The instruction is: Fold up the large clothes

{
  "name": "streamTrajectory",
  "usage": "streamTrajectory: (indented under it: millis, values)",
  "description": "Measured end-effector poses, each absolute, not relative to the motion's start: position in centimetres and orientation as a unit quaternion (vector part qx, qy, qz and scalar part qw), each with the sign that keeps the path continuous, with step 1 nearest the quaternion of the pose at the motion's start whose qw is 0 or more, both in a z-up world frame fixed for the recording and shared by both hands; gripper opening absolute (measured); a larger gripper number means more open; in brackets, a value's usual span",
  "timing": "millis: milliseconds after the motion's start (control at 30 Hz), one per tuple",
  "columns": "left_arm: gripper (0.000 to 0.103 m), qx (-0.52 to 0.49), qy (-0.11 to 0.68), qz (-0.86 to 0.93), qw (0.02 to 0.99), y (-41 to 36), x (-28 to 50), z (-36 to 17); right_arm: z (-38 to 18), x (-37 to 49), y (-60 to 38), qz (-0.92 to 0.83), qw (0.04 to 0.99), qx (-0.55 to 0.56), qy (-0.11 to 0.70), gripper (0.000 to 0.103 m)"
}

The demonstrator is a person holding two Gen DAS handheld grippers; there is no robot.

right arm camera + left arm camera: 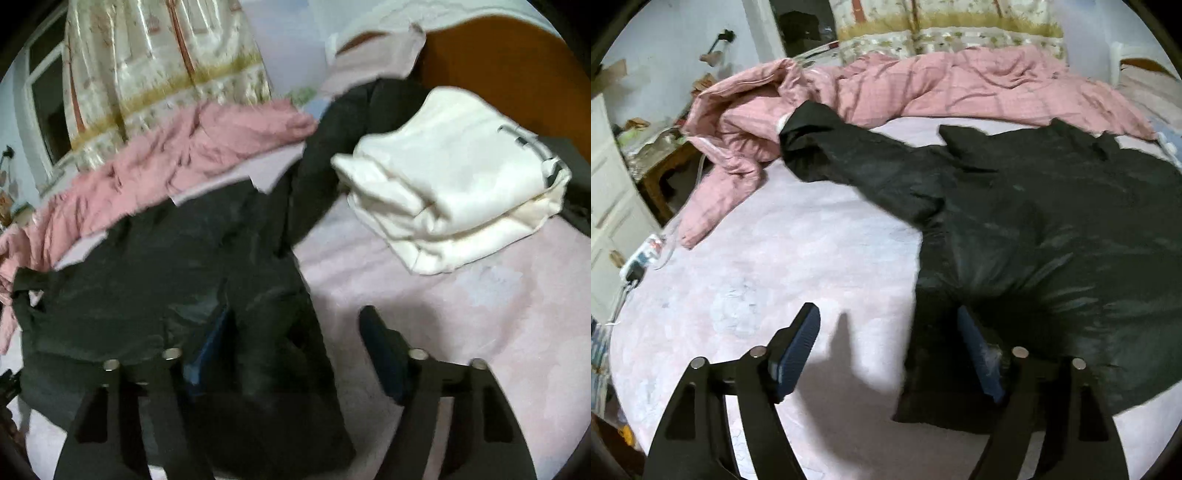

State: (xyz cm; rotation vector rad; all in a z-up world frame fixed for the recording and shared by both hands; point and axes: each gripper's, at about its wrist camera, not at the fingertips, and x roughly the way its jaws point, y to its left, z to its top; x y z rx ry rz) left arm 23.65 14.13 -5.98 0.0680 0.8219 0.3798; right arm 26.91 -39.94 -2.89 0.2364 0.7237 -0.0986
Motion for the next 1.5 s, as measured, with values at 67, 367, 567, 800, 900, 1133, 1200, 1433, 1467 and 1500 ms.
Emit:
streamTrajectory:
  millis: [67,367,567,800,900,1133,1200,1433,1467,1500]
  values:
    - [0.077,0.023,0.399,0.179,0.899,14.5,23.6,-6.0,-4.2,29.0,-40.2,-0.048,0.916,0.108,0.384,0.068]
    - [0.073,-0.039,0.341,0.126,0.931,15.1,21.5,-3.5,-2.0,26.7,-39.5,-0.082,0.941,0.085,0.318,0.074]
    - [0.080,-0.038,0.233,0.037,0.971,12.4,19.1,0.9,1.4,22.1,-37.1,0.005,0.970,0.116,0.214,0.103]
    - [0.083,-0.029,0.308,-0.022,0.951,9.0,22.5,-1.2,-1.3,25.4,-33.5,0.064,0.936,0.103,0.330,0.103]
    - [0.083,-0.018,0.365,-0.002,0.931,8.1,24.1,-3.5,-3.8,27.1,-32.4,0.041,0.911,0.073,0.403,0.103]
    - [0.092,-0.029,0.389,-0.001,0.921,8.0,24.6,-5.4,-5.0,27.4,-31.9,0.039,0.904,0.055,0.423,0.103]
    - [0.092,-0.035,0.385,0.000,0.922,8.2,24.2,-5.2,-4.9,27.0,-32.3,0.038,0.905,0.056,0.420,0.103]
    - [0.092,-0.075,0.339,0.011,0.938,11.3,22.7,-2.3,-1.3,24.7,-35.7,-0.013,0.945,0.076,0.319,0.103]
    - [0.092,-0.089,0.339,0.018,0.936,12.3,22.6,-2.2,-1.3,24.7,-36.6,-0.020,0.943,0.089,0.319,0.103]
    - [0.092,-0.104,0.343,0.025,0.933,13.2,22.7,-2.3,-1.6,24.9,-37.5,-0.027,0.939,0.104,0.328,0.103]
